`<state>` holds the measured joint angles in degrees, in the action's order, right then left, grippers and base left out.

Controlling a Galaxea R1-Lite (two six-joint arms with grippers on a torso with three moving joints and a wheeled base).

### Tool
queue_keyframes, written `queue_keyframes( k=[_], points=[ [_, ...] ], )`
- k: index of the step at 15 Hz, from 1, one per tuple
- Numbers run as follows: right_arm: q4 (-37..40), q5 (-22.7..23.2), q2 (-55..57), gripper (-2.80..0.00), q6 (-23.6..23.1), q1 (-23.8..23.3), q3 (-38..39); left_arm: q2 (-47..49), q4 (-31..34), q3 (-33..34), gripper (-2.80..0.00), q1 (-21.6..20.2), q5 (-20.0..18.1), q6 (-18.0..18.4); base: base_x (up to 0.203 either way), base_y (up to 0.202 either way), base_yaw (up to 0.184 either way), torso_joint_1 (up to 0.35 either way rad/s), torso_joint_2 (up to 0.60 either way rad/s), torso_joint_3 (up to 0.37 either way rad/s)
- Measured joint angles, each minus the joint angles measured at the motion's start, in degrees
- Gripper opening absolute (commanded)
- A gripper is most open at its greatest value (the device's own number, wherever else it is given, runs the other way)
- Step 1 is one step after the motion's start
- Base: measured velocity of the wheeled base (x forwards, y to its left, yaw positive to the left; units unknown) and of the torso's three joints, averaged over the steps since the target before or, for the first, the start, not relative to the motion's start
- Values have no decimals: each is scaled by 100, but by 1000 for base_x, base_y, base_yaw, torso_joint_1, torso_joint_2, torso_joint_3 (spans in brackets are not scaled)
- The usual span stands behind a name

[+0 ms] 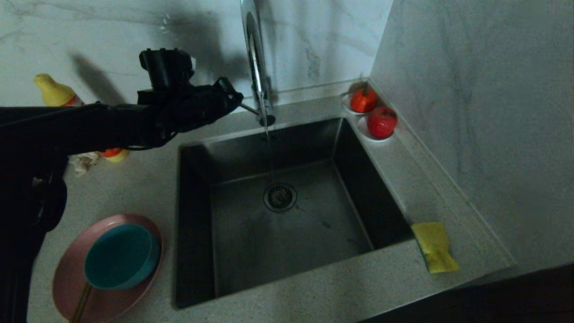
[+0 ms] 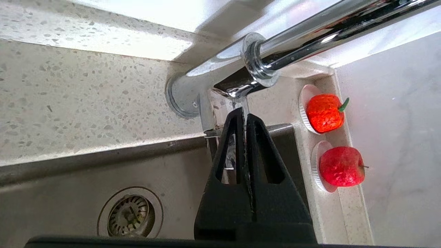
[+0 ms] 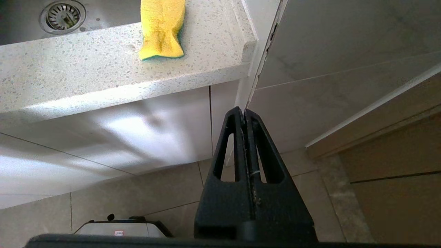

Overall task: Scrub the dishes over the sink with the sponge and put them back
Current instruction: Turn on the faucet

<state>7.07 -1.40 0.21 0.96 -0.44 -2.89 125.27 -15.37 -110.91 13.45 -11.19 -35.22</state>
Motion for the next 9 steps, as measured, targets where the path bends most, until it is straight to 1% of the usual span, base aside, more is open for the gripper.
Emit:
queue_keyframes(
  k=[4, 9],
  points=[
    [0, 0, 0, -280, -2, 0, 0, 38, 9, 5, -280, 13, 9, -22, 0, 0, 0, 0, 0, 0],
    [0, 0, 0, -280, 0, 0, 0, 82, 52, 24, -280, 130, 60, -33, 0, 0, 0, 0, 0, 0]
  ],
)
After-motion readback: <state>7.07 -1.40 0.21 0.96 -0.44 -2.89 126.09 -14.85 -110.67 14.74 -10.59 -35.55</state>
